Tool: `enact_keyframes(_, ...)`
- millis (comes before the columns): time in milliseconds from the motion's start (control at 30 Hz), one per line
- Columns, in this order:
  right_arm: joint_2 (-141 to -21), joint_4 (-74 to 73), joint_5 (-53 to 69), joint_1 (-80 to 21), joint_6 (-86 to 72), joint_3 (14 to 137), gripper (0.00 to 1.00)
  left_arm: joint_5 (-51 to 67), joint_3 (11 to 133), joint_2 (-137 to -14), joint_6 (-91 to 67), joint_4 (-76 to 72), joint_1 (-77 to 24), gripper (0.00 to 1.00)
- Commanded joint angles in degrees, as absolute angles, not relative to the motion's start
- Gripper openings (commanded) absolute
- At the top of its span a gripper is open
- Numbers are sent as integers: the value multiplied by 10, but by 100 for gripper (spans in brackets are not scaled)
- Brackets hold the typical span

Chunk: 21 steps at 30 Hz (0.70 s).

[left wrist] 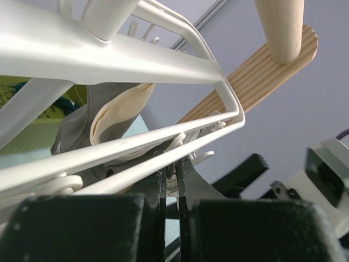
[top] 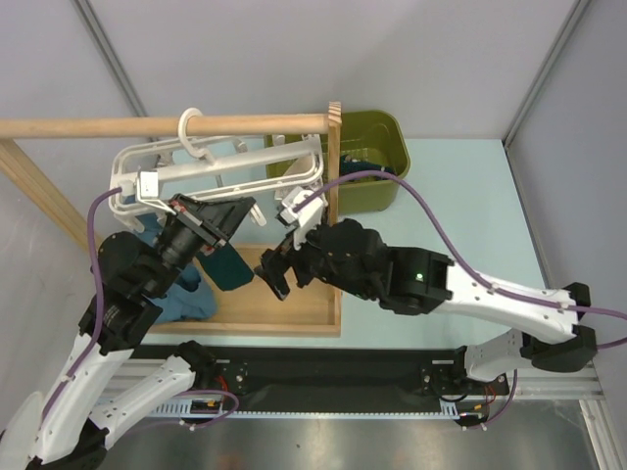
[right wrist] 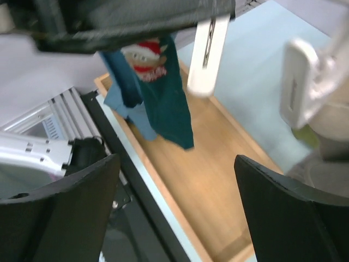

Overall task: Clip the socks to the hanger
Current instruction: Open the clamp at the hanger.

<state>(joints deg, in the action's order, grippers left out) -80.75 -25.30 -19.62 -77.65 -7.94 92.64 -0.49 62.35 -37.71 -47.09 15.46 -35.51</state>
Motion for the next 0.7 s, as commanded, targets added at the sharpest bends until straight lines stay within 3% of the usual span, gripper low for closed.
enact_keyframes(0, -721, -287, -234, -807, -82, 912, 93, 1, 609, -375, -470, 168, -361, 0)
enact_keyframes(233, -521, -362, -318, -811, -176, 772, 82, 1, 600, -367, -461, 176, -361, 0)
enact_keyframes(467, -407, -382, -436, -758, -257, 615, 84, 11, 594, -354, -461, 185, -361, 0)
enact_keyframes(567, -480, -413, -355, -577, -252, 616, 84, 11, 604, -352, -459, 195, -361, 0)
enact_keyframes(633, -531, -395, -194, -404, -246, 609, 82, 12, 609, -352, -457, 206, -361, 0)
enact_keyframes(667, -539, -346, -159, -366, -238, 598, 80, 12, 613, -351, -455, 207, -360, 0)
